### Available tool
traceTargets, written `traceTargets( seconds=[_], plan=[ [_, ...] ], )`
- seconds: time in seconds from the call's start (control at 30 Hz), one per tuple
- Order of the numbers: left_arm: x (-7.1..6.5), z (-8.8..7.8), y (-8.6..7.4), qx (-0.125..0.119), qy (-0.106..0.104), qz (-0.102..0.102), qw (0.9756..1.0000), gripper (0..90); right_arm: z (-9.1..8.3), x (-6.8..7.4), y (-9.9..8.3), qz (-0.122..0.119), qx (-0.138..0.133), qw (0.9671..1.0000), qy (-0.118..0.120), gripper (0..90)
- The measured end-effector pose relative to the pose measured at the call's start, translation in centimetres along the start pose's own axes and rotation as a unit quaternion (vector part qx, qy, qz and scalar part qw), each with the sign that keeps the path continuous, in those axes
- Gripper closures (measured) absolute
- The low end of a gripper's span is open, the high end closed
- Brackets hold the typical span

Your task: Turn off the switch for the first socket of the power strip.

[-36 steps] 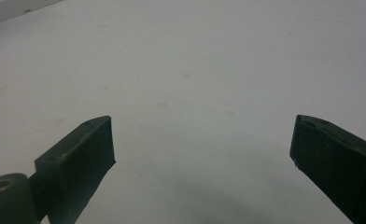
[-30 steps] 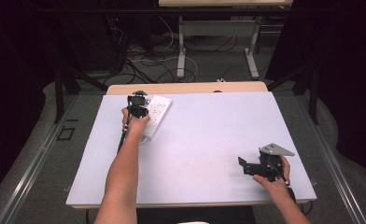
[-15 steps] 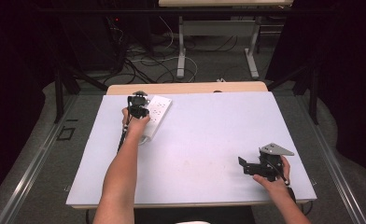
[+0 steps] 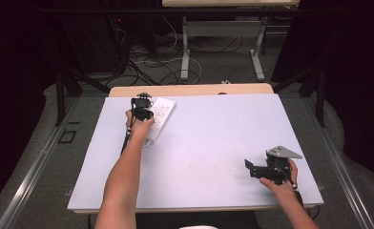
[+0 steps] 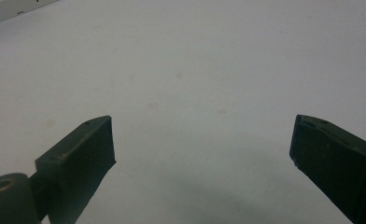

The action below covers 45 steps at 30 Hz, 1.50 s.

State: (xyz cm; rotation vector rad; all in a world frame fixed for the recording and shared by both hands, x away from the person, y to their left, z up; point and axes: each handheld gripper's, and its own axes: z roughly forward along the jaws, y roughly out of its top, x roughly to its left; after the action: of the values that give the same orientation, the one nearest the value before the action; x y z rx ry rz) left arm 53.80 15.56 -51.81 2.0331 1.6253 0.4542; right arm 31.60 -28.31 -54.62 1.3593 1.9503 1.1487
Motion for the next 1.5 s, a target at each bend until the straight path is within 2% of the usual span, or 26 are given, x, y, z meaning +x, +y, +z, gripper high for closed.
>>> traceTargets(
  seconds=[0.17, 0.2, 0.3, 0.37, 0.4, 0.63, 0.73, 0.8, 0.83, 0.87, 0.9, 0.97, 1.0, 1.2, 1.23, 1.37, 1.5],
  plan=[
    [0.0, 0.0, -0.1, 0.002, 0.000, 0.002, 1.0000, 90.0, 0.0, -0.1, 0.0, 0.003, -0.002, 1.0000, 0.002, 6.3],
    [0.0, -0.1, -0.1, 0.005, 0.000, 0.008, 1.0000, 90.0, 0.0, -0.2, 0.0, 0.002, -0.002, 1.0000, 0.001, 6.3],
    [-0.1, -0.3, -0.1, -0.006, -0.002, 0.004, 1.0000, 90.0, -0.2, -0.2, -0.1, 0.003, -0.002, 1.0000, 0.000, 6.3],
    [-0.1, -0.6, 0.0, 0.000, -0.008, 0.007, 0.9999, 90.0, -0.2, -0.3, -0.1, 0.003, -0.005, 1.0000, -0.004, 6.4],
    [-0.2, -0.7, -0.1, -0.005, -0.005, 0.009, 0.9999, 90.0, -0.3, -0.3, -0.1, 0.004, -0.003, 1.0000, -0.002, 6.4],
    [-0.9, -1.3, -0.5, 0.001, -0.027, 0.020, 0.9994, 90.0, -0.5, -0.3, -0.2, 0.007, -0.005, 1.0000, -0.004, 6.5],
    [-1.0, -1.6, -0.8, -0.003, -0.032, 0.012, 0.9994, 89.9, -0.3, -0.2, -0.1, 0.006, -0.007, 0.9999, -0.006, 6.5],
    [-0.9, -1.9, -0.9, -0.001, -0.032, 0.021, 0.9993, 89.8, -0.3, -0.2, -0.1, 0.005, -0.007, 0.9999, -0.006, 6.5],
    [-1.1, -2.0, -1.0, -0.002, -0.034, 0.011, 0.9994, 89.6, -0.4, -0.1, -0.2, 0.004, -0.004, 1.0000, -0.002, 6.6],
    [-0.9, -2.1, -1.0, 0.000, -0.035, 0.021, 0.9992, 89.4, -0.4, -0.1, -0.2, 0.003, -0.003, 1.0000, -0.002, 6.6],
    [-1.0, -2.2, -1.1, -0.002, -0.038, 0.014, 0.9992, 89.4, -0.4, -0.1, -0.2, 0.003, -0.003, 1.0000, -0.002, 6.6],
    [-0.8, -2.4, -1.2, 0.001, -0.040, 0.022, 0.9990, 89.1, -0.4, -0.1, -0.1, 0.002, -0.007, 1.0000, -0.006, 6.7],
    [-0.8, -2.4, -1.3, 0.001, -0.041, 0.017, 0.9990, 88.8, -0.5, -0.1, -0.1, 0.004, -0.005, 1.0000, -0.003, 6.8],
    [-0.5, -3.0, -1.6, -0.001, -0.046, 0.020, 0.9988, 85.6, -0.6, -0.1, -0.2, 0.005, -0.007, 1.0000, -0.005, 6.9],
    [-0.6, -3.1, -1.7, -0.003, -0.050, 0.014, 0.9987, 84.7, -0.6, -0.1, -0.2, 0.003, -0.008, 1.0000, -0.005, 6.9],
    [-0.7, -3.5, -2.0, -0.009, -0.066, 0.012, 0.9977, 81.4, -0.7, -0.3, -0.2, 0.008, -0.005, 0.9999, -0.005, 7.1],
    [-1.0, -4.0, -2.4, -0.012, -0.082, 0.019, 0.9964, 78.7, -0.7, -0.3, -0.2, 0.012, -0.006, 0.9999, -0.005, 7.1]
  ],
)
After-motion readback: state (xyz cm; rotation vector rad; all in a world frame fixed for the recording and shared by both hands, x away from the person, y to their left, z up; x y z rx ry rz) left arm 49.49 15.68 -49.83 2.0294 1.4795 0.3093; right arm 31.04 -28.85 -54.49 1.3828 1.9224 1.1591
